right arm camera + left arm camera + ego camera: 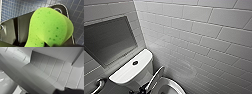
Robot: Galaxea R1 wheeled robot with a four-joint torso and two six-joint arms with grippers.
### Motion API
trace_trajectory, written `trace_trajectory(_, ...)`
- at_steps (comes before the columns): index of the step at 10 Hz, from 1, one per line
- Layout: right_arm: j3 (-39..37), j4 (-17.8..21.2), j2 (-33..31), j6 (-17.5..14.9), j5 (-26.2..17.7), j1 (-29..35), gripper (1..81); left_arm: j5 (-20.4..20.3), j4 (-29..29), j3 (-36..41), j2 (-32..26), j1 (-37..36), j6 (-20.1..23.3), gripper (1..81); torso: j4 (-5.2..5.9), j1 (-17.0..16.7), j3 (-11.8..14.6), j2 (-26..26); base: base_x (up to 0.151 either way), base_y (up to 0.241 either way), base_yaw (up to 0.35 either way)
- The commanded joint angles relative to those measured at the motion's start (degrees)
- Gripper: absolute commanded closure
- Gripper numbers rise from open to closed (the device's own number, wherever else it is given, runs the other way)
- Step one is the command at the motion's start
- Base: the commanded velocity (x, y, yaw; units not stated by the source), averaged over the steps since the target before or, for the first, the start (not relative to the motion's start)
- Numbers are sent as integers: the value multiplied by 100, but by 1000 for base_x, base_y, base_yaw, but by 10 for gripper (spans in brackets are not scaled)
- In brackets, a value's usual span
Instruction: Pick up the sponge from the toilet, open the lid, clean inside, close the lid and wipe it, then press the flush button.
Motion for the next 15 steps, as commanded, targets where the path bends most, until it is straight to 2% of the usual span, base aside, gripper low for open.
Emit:
trace_trajectory(1, 16, -81, -60, -14, -336, 42, 811, 32, 255, 117, -428, -694, 28, 10, 0, 0, 0, 0, 0, 0, 0)
trace_trajectory(6, 51, -81, -51, -14, -362, 16, 811, 15, 238, -15, -788, -854, 28, 10, 0, 0, 0, 0, 0, 0, 0)
trace_trajectory(9, 51, -81, -60, -14, -424, 7, 811, -144, 229, -253, -797, -949, -86, 10, 0, 0, 0, 0, 0, 0, 0)
trace_trajectory(13, 68, -81, -51, -14, -441, -20, 811, -144, 229, -850, -806, -1055, -156, 10, 0, 0, 0, 0, 0, 0, 0)
trace_trajectory(15, 77, -81, -51, -14, -441, -19, 811, -144, 361, -841, -867, -915, -165, 10, 0, 0, 0, 0, 0, 0, 0)
